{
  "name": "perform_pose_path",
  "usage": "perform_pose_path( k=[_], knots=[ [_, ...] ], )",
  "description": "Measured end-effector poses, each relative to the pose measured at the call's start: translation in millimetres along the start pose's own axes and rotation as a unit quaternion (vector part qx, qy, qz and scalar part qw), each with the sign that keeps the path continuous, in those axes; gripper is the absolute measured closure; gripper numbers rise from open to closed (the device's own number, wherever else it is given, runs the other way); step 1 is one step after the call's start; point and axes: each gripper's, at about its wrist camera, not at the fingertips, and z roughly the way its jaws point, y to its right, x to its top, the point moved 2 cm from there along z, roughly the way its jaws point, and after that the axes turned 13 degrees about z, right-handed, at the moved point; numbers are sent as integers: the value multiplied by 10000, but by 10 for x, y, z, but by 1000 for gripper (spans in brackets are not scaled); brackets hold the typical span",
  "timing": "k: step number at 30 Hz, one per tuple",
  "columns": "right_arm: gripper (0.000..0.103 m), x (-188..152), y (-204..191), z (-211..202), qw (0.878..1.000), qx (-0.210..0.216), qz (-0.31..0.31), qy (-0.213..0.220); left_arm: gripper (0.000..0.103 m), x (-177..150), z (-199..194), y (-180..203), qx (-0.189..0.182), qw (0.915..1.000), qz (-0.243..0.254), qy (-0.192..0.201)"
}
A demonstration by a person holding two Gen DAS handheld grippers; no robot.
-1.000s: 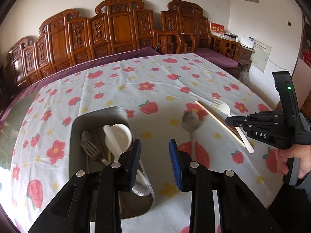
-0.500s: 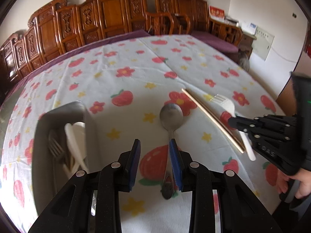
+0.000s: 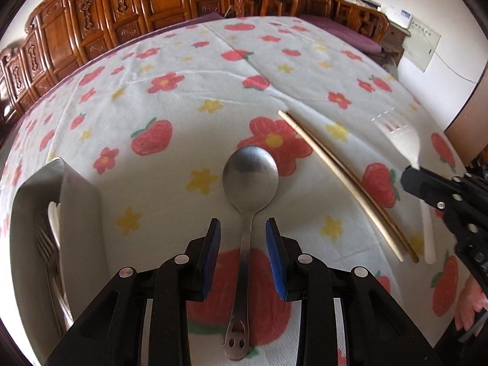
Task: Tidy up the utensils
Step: 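Grasp the metal spoon with the left gripper while the right gripper holds the white fork, then carry the metal spoon into the tray and open the left gripper while the right holds the white fork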
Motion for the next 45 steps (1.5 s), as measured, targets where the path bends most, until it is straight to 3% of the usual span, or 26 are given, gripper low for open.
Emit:
perform_pose_path(
  k=[11, 21, 23, 32, 39, 45],
  knots=[
    [98, -11, -22, 9, 10000, 14, 8, -45, 85, -45, -7, -28, 52, 9999, -73, 46],
    [98, -25, -47, 1, 10000, 45, -8, -41, 85, -86, -29, -19, 43, 9999, -111, 32],
    [98, -37, -53, 8, 10000, 36, -16, -54, 97, -85, -32, -14, 13, 9999, -94, 41],
    [98, -23, -72, -21, 10000, 71, 3, -39, 98, -303, -173, 1, 8, 9999, -112, -35],
    [98, -33, -116, -35, 9999, 136, -16, -35, 98, -458, -497, 38, 154, 9992, -121, 348],
    [98, -54, -115, -24, 9995, 266, 109, -133, 98, -402, -883, -20, 287, 9968, -190, 724]
  ],
)
